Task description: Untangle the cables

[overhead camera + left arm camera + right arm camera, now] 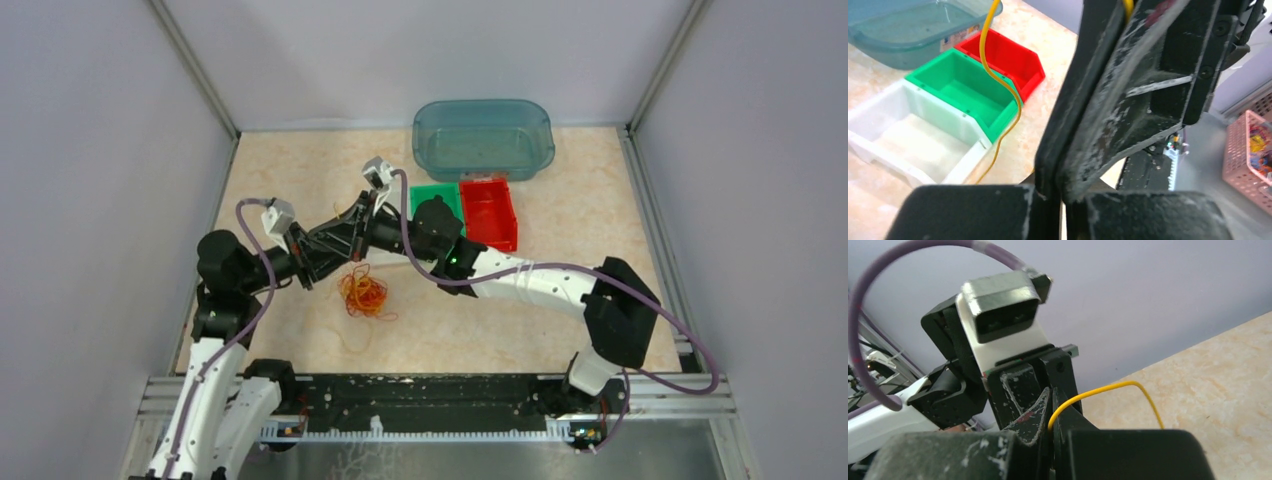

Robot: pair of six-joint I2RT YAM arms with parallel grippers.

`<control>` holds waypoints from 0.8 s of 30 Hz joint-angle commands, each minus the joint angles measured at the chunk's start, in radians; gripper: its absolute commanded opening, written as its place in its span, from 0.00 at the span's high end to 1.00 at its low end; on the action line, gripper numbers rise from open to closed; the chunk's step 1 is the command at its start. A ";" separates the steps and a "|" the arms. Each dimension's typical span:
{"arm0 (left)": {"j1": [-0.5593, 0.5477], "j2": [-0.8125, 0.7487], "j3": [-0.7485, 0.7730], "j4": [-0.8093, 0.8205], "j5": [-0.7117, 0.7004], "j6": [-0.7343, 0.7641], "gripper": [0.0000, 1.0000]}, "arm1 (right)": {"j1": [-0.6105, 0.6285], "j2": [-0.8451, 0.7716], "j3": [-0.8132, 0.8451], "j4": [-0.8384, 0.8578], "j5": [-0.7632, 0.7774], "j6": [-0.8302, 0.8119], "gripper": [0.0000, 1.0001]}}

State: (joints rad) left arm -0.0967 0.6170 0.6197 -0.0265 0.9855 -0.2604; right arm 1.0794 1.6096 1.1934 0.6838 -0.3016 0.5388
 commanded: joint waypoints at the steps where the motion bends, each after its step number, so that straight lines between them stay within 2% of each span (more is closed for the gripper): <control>1: -0.005 -0.001 0.071 0.009 0.034 -0.020 1.00 | 0.011 -0.022 0.055 0.030 -0.073 0.050 0.98; 6: -0.005 -0.054 0.094 0.023 0.030 -0.004 1.00 | -0.007 -0.079 0.019 -0.021 -0.106 0.037 0.51; 9: -0.005 -0.062 0.124 0.016 0.026 0.009 1.00 | -0.036 -0.124 -0.017 -0.052 -0.145 0.031 0.34; 12: -0.005 -0.056 0.150 0.026 0.035 -0.003 1.00 | -0.078 -0.162 -0.048 -0.102 -0.251 0.013 0.20; 14: -0.005 -0.049 0.170 0.020 0.029 0.003 1.00 | -0.116 -0.190 -0.081 -0.126 -0.319 0.014 0.13; 16: -0.005 -0.042 0.192 -0.003 0.021 0.027 1.00 | -0.148 -0.223 -0.127 -0.141 -0.350 -0.001 0.08; 18: -0.005 -0.038 0.199 -0.020 0.026 0.053 1.00 | -0.167 -0.253 -0.151 -0.177 -0.347 -0.034 0.07; 22: -0.006 -0.033 0.176 -0.076 0.114 0.086 0.98 | -0.173 -0.250 -0.145 -0.136 -0.346 0.001 0.23; 23: -0.005 -0.034 0.159 -0.086 0.146 0.097 0.88 | -0.173 -0.234 -0.127 -0.127 -0.356 0.019 0.26; 24: -0.005 -0.038 0.138 -0.099 0.170 0.110 0.69 | -0.172 -0.220 -0.110 -0.118 -0.360 0.037 0.30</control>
State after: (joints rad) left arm -0.0994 0.5777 0.7910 -0.0570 1.0435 -0.2047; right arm 0.9043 1.3914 1.0264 0.5060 -0.6083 0.5388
